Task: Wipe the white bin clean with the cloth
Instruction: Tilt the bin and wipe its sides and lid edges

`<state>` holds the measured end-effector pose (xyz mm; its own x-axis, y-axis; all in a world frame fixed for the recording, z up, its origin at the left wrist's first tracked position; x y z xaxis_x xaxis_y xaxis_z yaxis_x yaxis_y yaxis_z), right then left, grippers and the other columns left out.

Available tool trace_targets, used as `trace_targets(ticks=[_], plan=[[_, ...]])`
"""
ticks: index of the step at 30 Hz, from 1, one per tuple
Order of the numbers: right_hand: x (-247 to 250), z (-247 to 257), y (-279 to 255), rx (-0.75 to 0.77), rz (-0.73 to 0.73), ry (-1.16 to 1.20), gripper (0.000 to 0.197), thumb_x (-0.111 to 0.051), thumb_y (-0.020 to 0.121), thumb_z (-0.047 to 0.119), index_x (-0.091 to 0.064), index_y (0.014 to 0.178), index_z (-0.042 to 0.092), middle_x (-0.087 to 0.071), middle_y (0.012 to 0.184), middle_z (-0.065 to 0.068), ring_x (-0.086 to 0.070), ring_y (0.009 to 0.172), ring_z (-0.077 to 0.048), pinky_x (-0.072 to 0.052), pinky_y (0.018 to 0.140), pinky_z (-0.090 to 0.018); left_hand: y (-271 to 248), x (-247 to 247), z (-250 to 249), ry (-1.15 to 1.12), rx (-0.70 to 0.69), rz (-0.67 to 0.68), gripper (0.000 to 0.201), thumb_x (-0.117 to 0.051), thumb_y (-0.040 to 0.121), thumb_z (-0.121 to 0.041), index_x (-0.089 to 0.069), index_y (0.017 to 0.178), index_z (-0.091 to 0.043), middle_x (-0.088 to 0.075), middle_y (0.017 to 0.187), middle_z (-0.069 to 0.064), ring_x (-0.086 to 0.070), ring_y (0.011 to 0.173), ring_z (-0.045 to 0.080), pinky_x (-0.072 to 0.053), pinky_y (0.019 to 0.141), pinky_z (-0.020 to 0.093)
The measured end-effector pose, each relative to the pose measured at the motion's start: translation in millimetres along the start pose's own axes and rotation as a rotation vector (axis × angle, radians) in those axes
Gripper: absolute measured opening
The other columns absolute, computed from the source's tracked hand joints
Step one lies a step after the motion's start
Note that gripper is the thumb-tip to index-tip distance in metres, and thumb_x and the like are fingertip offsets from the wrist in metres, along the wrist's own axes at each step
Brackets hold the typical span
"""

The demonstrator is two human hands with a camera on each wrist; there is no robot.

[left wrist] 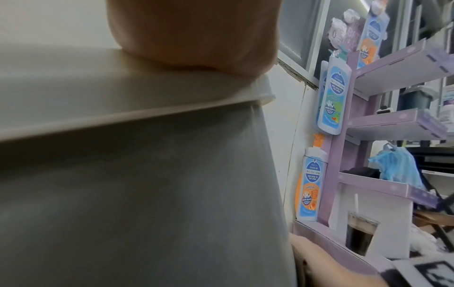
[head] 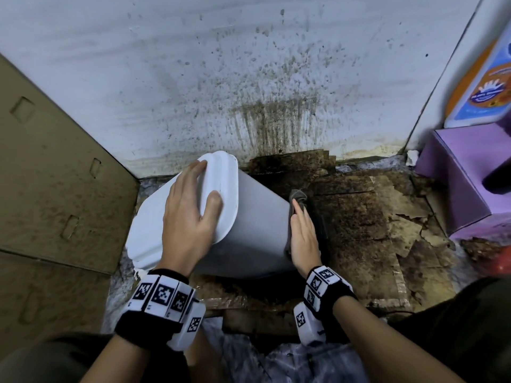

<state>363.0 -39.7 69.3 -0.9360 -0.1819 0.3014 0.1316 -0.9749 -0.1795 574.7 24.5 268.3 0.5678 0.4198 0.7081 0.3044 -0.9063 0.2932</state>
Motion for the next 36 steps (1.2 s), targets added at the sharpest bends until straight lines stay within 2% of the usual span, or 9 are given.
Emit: trace_targets(ticks=[5,7,10,14,18,23,26,32,36], plan=[[-7.9,31.2,0.1,0.040,-0.028,0.035,0.046,-0.027,0.110,0.027,-0.030,0.156,0.028,-0.024,0.166,0.002,-0.016,0.154,-0.013,-0.007,0.122,-0.023,2.9,2.4,1.6,-0.033,-0.010,-0.012,0.061,-0.040,0.093,-0.040,-0.045,0.149,-0.018,-0.046,0.156,0.001,-0.040,0.145,0.020,-0.033,0.117,0.051],[-20.1,62.1,-5.5,0.098,-0.007,0.102,0.050,-0.025,0.106,0.036,-0.030,0.156,0.032,-0.023,0.167,0.005,-0.015,0.154,-0.008,-0.009,0.125,-0.028,3.4,1.7,0.9,-0.026,-0.010,-0.001,0.061,-0.039,0.093,-0.040,-0.044,0.150,-0.018,-0.045,0.157,0.001,-0.039,0.146,0.020,-0.033,0.118,0.051],[-38.7,120.2,-17.4,0.224,0.062,0.132,0.052,-0.022,0.104,0.042,-0.028,0.156,0.040,-0.020,0.167,0.011,-0.010,0.153,0.001,-0.008,0.124,-0.025,3.1,-4.9,-2.8,0.013,-0.023,0.030,0.062,-0.038,0.096,-0.043,-0.041,0.152,-0.018,-0.042,0.159,0.002,-0.036,0.148,0.019,-0.031,0.119,0.050],[-42.6,151.4,-29.8,0.376,0.097,0.060,0.052,-0.018,0.107,0.040,-0.022,0.159,0.036,-0.019,0.167,0.015,-0.004,0.152,0.005,-0.006,0.124,-0.024,1.7,-7.4,-2.5,0.032,-0.027,0.047,0.062,-0.037,0.098,-0.046,-0.038,0.154,-0.019,-0.039,0.161,0.000,-0.033,0.149,0.017,-0.029,0.121,0.047],[-29.3,124.3,-26.4,0.416,0.093,0.016,0.048,-0.024,0.111,0.027,-0.025,0.159,0.034,-0.021,0.166,0.017,-0.007,0.152,0.006,-0.008,0.123,-0.020,-0.7,-7.0,-4.3,0.043,-0.035,0.038,0.063,-0.037,0.098,-0.046,-0.039,0.154,-0.018,-0.040,0.161,-0.001,-0.033,0.150,0.015,-0.028,0.121,0.044],[-9.8,44.8,-3.1,0.198,0.055,0.049,0.051,-0.020,0.106,0.039,-0.028,0.156,0.035,-0.023,0.166,0.011,-0.012,0.151,0.004,-0.013,0.126,-0.029,-0.8,-8.9,-8.0,0.046,-0.037,0.036,0.062,-0.038,0.097,-0.046,-0.040,0.153,-0.019,-0.041,0.160,-0.002,-0.034,0.149,0.015,-0.030,0.120,0.046],[1.7,10.0,0.7,0.073,0.040,0.061,0.045,-0.022,0.110,0.034,-0.026,0.155,0.037,-0.020,0.167,0.008,-0.013,0.152,0.000,-0.010,0.125,-0.028,-2.3,-12.6,-12.5,0.054,-0.047,0.043,0.062,-0.039,0.096,-0.046,-0.041,0.152,-0.020,-0.042,0.159,-0.003,-0.034,0.148,0.014,-0.031,0.120,0.046],[4.9,4.2,6.6,0.044,0.020,0.108,0.045,-0.025,0.112,0.027,-0.030,0.156,0.031,-0.023,0.166,0.009,-0.016,0.153,-0.005,-0.011,0.127,-0.037,4.8,-15.6,-15.1,0.057,-0.030,0.034,0.063,-0.039,0.093,-0.048,-0.043,0.151,-0.022,-0.043,0.158,-0.005,-0.036,0.147,0.013,-0.032,0.119,0.046],[5.7,13.5,4.8,0.023,0.005,0.098,0.046,-0.027,0.111,0.025,-0.031,0.157,0.029,-0.024,0.165,0.009,-0.015,0.152,-0.005,-0.008,0.127,-0.034,6.7,-13.3,-13.7,0.057,-0.030,0.027,0.062,-0.038,0.094,-0.047,-0.044,0.150,-0.021,-0.044,0.157,-0.004,-0.037,0.146,0.014,-0.033,0.118,0.046]])
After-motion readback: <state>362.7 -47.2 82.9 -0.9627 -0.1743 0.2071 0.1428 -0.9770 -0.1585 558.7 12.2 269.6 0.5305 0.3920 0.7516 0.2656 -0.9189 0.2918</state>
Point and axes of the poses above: each hand's wrist, its own y-axis towards the middle knuckle, its own x-axis out of the back of the hand, z = x × y, the point moved 10 cm from there along y, towards the middle knuckle
